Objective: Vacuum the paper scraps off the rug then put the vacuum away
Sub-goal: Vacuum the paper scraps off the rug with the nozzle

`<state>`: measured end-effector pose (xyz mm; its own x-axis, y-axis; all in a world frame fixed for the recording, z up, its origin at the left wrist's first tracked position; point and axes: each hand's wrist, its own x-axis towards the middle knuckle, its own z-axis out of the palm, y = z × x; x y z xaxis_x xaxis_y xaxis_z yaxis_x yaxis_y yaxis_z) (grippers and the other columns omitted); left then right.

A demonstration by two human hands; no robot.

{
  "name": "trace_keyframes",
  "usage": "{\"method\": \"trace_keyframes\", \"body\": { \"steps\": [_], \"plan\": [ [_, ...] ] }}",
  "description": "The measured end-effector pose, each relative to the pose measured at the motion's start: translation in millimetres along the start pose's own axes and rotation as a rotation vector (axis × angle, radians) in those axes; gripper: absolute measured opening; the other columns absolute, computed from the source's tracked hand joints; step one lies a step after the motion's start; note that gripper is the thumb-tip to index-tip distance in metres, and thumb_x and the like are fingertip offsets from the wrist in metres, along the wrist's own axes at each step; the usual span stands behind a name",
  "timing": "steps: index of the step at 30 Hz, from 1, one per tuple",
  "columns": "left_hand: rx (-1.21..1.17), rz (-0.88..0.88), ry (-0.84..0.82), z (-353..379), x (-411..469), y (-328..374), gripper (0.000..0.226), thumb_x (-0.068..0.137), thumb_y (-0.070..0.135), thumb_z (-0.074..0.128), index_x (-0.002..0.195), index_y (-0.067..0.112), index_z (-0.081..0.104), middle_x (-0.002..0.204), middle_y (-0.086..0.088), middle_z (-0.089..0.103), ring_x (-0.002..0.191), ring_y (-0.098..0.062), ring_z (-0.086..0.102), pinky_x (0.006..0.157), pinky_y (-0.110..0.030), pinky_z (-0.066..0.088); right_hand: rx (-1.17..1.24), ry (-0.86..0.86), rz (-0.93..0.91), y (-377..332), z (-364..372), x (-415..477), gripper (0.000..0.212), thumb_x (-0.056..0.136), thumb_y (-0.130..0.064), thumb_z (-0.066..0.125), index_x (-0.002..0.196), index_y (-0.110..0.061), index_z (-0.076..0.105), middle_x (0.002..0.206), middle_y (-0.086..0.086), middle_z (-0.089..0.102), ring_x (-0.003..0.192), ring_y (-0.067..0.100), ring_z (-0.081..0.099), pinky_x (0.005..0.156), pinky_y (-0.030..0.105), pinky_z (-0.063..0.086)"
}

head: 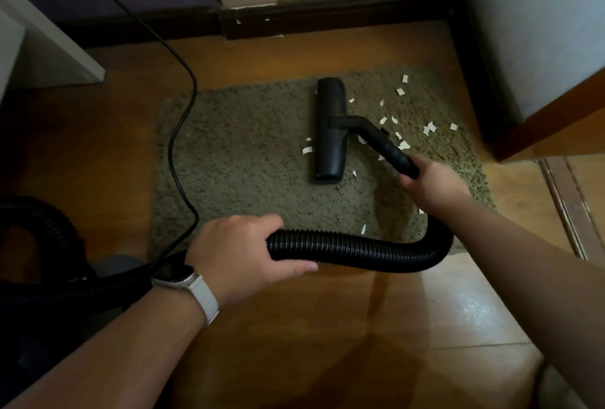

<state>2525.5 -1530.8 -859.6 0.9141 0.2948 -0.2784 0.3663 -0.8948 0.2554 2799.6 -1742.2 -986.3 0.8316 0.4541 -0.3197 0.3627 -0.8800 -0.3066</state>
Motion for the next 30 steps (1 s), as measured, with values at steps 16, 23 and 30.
{"method": "trace_keyframes", "body": {
  "steps": [16, 23, 30],
  "plan": [
    [0.002, 0.013, -0.013, 4, 0, -7, 0.074, 0.061, 0.099, 0.026, 0.080, 0.034, 0.058, 0.060, 0.016, 0.052, 0.057, 0.004, 0.051, 0.050, -0.019, 0.042, -0.209, -0.125, -0.235, -29, -4, 5, 0.034, 0.093, -0.046, 0.058, 0.126, -0.038, 0.051, 0.074, -0.014, 0.053, 0.065, 0.013, 0.056, 0.054, 0.029, 0.046],
    [0.007, 0.030, -0.002, 7, 3, -5, 0.071, 0.061, 0.099, 0.028, 0.076, 0.035, 0.052, 0.058, 0.016, 0.049, 0.056, 0.005, 0.047, 0.049, -0.016, 0.032, -0.236, -0.034, -0.113, 0, -20, -3, 0.028, 0.094, -0.041, 0.058, 0.121, -0.043, 0.052, 0.071, -0.010, 0.058, 0.058, 0.011, 0.057, 0.045, 0.024, 0.042],
    [0.047, 0.047, -0.020, 9, 5, 0, 0.077, 0.058, 0.101, 0.019, 0.078, 0.034, 0.050, 0.061, 0.015, 0.050, 0.058, 0.004, 0.047, 0.052, -0.018, 0.037, -0.173, -0.017, -0.005, 21, -19, -16, 0.027, 0.092, -0.039, 0.062, 0.117, -0.039, 0.054, 0.074, -0.004, 0.059, 0.062, 0.018, 0.059, 0.056, 0.036, 0.057]
  ]
}}
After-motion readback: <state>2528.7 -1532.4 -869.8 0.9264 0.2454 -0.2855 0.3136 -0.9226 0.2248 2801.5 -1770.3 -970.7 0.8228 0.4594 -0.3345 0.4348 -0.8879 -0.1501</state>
